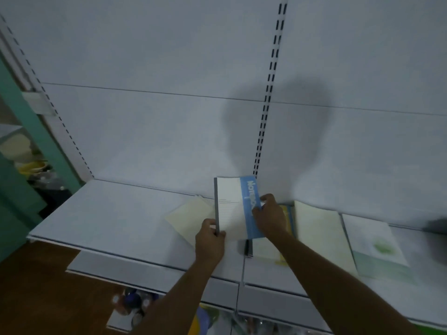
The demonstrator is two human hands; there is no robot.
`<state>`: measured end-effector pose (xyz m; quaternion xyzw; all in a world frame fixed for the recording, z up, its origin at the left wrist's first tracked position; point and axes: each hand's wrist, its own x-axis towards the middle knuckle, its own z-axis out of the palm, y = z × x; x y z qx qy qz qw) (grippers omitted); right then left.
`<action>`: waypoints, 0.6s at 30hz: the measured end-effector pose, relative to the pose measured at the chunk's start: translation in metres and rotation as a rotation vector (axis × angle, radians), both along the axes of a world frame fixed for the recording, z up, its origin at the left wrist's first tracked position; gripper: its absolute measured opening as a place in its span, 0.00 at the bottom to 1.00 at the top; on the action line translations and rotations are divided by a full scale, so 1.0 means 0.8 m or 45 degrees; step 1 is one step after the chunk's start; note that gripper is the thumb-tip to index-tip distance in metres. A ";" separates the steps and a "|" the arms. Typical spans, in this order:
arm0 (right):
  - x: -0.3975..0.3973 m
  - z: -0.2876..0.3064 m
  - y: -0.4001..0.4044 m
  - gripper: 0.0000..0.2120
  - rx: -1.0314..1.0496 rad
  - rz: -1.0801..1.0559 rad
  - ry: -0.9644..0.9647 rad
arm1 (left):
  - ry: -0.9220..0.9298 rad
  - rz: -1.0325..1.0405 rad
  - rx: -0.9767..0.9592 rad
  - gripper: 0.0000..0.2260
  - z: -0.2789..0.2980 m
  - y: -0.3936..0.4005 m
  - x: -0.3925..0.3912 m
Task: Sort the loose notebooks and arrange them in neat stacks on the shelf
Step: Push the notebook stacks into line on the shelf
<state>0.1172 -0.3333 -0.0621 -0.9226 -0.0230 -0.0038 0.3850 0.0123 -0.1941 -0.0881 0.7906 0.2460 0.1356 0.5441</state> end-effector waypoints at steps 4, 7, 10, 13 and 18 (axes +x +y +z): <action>0.009 0.005 -0.055 0.15 -0.101 -0.107 0.075 | 0.027 -0.096 0.011 0.10 0.005 -0.042 0.011; 0.009 -0.001 -0.087 0.15 -0.161 -0.151 0.131 | 0.086 -0.156 0.061 0.12 0.001 -0.067 0.017; 0.007 -0.008 -0.106 0.15 -0.314 -0.122 0.199 | 0.143 -0.190 0.126 0.13 -0.005 -0.087 0.017; -0.002 -0.014 -0.112 0.13 -0.435 -0.078 0.199 | 0.205 -0.214 0.187 0.13 -0.015 -0.097 0.012; -0.019 -0.023 -0.103 0.15 -0.630 0.046 0.149 | 0.307 -0.233 0.333 0.15 -0.025 -0.100 0.007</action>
